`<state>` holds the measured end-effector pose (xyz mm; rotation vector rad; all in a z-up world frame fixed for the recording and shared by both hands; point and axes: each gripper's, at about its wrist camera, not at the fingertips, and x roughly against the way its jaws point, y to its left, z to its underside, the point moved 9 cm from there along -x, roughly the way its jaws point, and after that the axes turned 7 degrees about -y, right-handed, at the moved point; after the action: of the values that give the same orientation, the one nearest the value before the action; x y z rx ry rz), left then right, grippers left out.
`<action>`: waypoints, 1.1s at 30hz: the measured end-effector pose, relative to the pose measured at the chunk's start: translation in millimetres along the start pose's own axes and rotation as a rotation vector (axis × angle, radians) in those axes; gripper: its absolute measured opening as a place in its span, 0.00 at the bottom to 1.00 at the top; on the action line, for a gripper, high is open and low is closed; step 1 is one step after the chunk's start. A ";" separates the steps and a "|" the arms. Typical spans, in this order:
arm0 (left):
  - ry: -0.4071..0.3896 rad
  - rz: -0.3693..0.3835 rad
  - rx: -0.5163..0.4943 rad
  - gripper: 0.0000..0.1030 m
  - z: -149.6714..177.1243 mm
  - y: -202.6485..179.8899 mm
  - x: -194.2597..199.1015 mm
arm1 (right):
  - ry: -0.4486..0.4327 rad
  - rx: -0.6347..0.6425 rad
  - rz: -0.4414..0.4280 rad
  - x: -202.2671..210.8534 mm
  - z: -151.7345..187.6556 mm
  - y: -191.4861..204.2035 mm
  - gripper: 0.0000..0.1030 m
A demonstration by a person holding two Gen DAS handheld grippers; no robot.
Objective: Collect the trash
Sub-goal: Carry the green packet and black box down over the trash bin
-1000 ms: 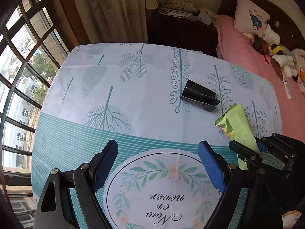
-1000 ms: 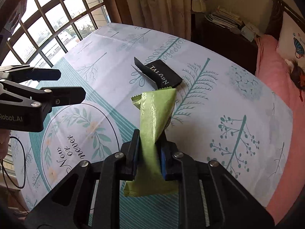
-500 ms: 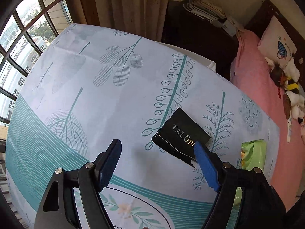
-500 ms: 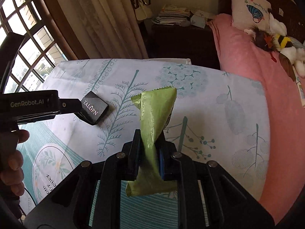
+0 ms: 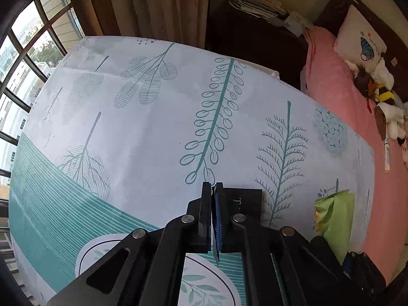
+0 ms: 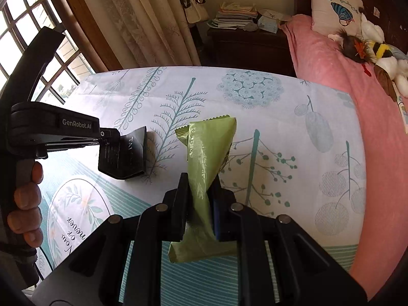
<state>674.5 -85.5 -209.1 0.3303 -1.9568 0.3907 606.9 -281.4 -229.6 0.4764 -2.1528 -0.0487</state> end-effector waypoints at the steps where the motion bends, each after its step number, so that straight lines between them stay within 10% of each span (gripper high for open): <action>1: -0.007 0.003 -0.025 0.02 4.4 -0.7 5.8 | -0.002 -0.002 -0.002 3.9 2.3 2.7 0.13; 17: -0.092 0.147 -0.263 0.02 140.3 82.7 170.4 | -0.048 -0.062 0.006 136.3 86.3 105.9 0.13; 33: -0.138 0.263 -0.471 0.02 336.4 264.3 323.2 | -0.112 -0.181 0.060 304.2 261.4 304.2 0.13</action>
<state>162.4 -2.4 -74.1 -0.2109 -2.1619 0.0647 145.0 -144.1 -84.2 0.3108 -2.2454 -0.2392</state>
